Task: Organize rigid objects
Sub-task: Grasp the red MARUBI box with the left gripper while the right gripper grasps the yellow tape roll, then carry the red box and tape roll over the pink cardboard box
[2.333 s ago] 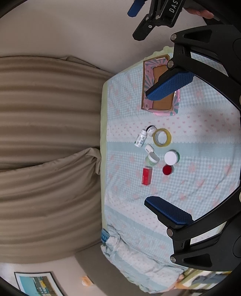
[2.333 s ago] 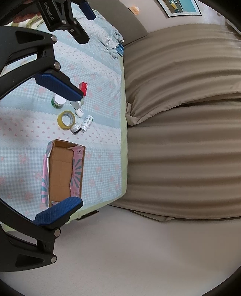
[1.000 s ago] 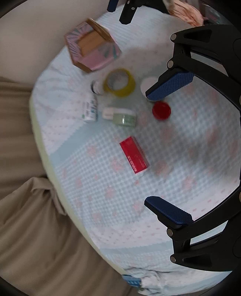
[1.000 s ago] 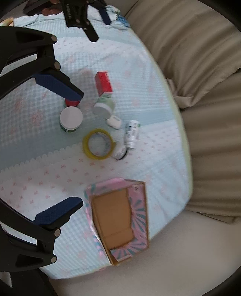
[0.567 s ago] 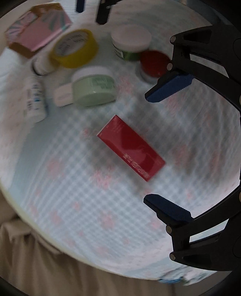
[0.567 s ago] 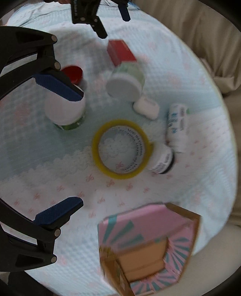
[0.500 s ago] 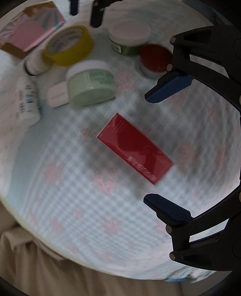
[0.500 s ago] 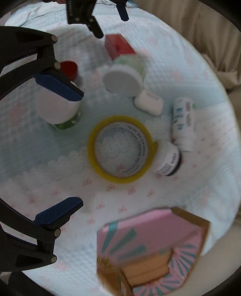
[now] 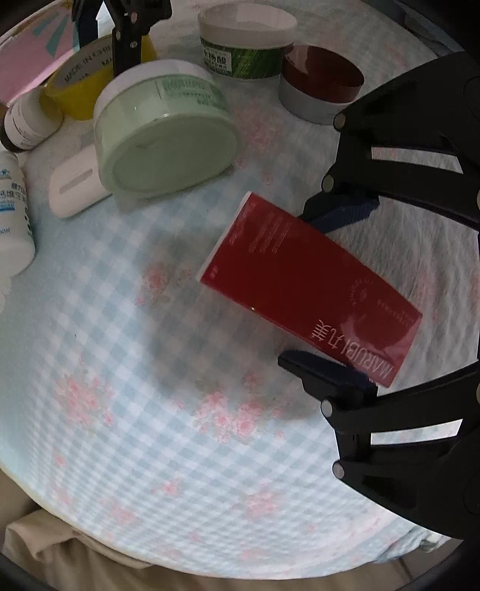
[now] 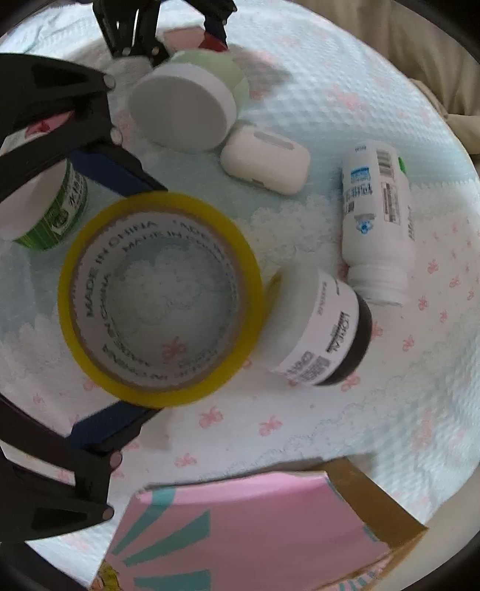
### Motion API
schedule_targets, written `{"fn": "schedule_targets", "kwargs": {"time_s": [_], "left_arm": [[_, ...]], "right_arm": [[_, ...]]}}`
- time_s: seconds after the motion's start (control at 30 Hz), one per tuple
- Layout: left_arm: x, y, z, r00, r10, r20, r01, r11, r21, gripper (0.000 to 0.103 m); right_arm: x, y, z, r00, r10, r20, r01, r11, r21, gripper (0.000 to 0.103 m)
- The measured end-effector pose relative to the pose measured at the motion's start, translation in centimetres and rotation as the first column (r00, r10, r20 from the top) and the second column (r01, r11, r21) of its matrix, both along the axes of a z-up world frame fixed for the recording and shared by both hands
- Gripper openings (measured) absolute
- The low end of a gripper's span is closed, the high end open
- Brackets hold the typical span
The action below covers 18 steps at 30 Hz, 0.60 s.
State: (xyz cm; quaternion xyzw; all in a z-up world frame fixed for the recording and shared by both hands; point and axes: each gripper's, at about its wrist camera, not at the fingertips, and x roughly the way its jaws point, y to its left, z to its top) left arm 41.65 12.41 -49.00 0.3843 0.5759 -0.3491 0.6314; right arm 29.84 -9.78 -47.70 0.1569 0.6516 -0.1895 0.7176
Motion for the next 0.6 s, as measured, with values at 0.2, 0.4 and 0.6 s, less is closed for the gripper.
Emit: {"fn": "schedule_targets", "kwargs": {"time_s": [0.2,0.4,0.6], "left_arm": [[-0.5,-0.8,0.5,1.0,-0.015,0.01,0.015,1.0,0.002,0.047],[-0.8,-0.1,1.2,0.999,0.031,-0.013,-0.032,0.999,-0.017,0.043],[-0.2,1.9,1.9,0.987,0.142,-0.079,-0.147,0.987,-0.059,0.043]], "right_arm": [[-0.1,-0.4,0.3,1.0,-0.001,0.007,0.001,1.0,-0.009,0.097],[0.9,1.0,-0.3,1.0,0.008,0.004,-0.008,1.0,-0.012,0.097],[0.4,1.9,0.5,1.0,0.017,0.015,-0.016,1.0,-0.025,0.097]]}}
